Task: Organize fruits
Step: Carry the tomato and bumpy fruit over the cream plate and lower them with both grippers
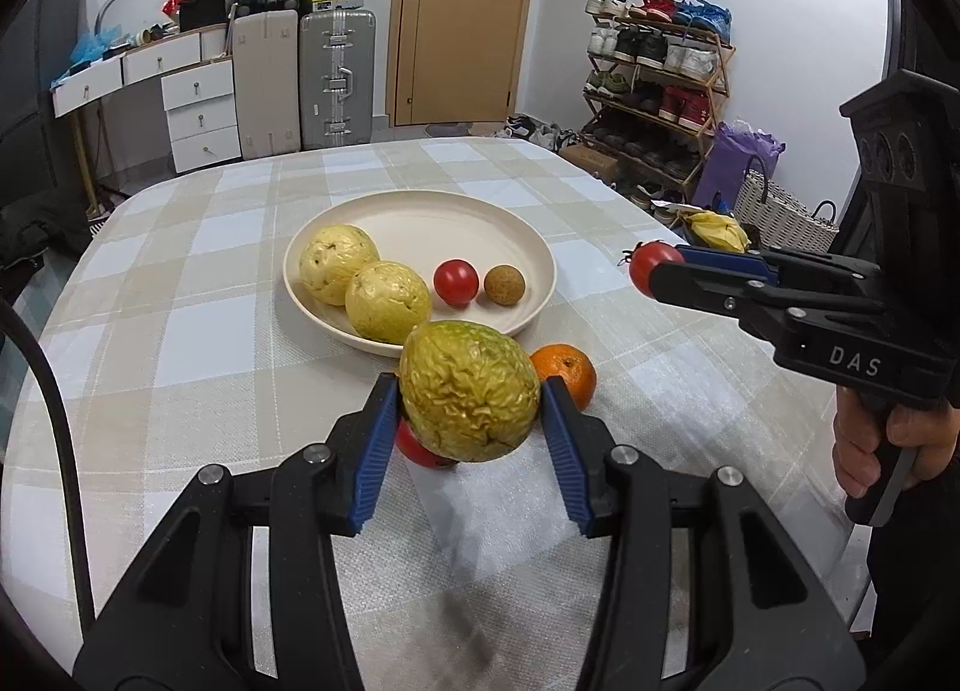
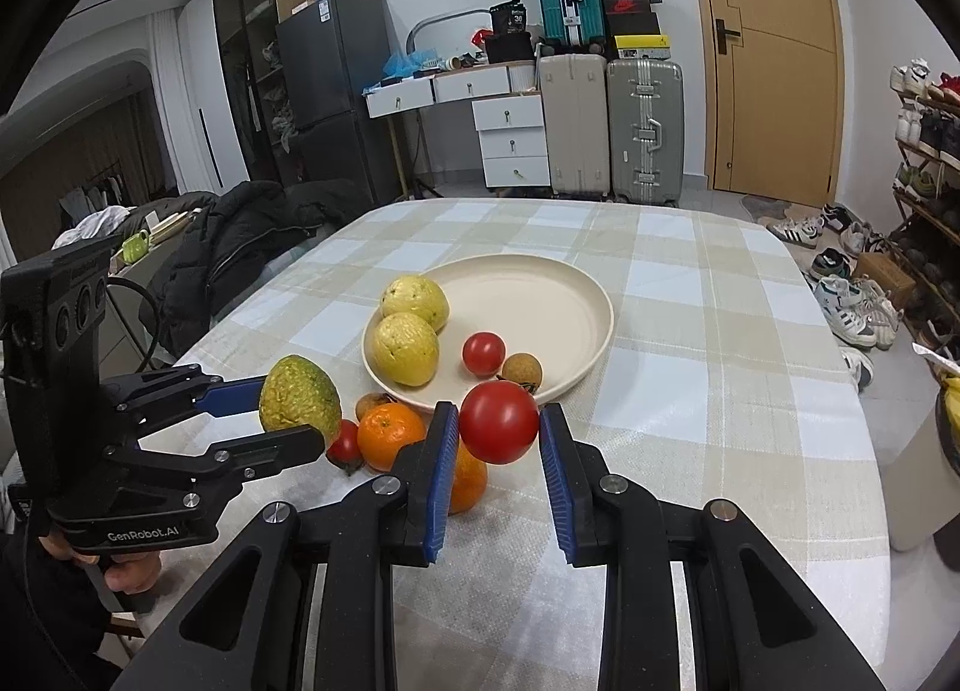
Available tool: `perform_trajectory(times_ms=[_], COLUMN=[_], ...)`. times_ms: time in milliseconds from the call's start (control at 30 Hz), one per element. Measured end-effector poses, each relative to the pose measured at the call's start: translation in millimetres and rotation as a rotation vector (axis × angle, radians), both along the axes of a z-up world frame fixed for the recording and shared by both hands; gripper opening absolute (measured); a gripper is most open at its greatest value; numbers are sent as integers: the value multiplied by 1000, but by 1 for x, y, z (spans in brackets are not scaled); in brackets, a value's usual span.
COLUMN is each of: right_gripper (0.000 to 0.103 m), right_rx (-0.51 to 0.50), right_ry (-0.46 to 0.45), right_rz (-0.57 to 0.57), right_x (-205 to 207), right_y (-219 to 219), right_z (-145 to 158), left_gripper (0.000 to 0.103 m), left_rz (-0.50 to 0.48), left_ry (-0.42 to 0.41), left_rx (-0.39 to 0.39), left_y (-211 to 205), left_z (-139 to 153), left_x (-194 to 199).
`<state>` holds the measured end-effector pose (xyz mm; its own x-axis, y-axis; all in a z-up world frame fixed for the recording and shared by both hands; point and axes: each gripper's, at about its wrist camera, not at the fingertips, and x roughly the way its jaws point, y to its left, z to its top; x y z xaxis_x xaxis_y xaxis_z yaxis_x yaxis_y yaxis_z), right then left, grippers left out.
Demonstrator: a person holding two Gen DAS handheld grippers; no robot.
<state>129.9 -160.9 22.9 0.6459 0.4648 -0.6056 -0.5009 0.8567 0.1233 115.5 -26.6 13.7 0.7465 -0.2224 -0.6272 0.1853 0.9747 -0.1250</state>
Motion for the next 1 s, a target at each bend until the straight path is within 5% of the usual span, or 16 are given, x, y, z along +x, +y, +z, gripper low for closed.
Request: perform_trajectory(times_ms=[567,1000], right_gripper=[28,28], right_rx=[25,27], right_ry=[-31,-62], right_rz=[18,-6], right_x=[5,29], right_y=[8,14], right_z=[7,17], left_gripper=[45,45], left_rz=[43,96], left_ry=[-23,-65], left_rx=[-20,37], left_y=[16,22], left_z=[11,21], left_x=[20,48])
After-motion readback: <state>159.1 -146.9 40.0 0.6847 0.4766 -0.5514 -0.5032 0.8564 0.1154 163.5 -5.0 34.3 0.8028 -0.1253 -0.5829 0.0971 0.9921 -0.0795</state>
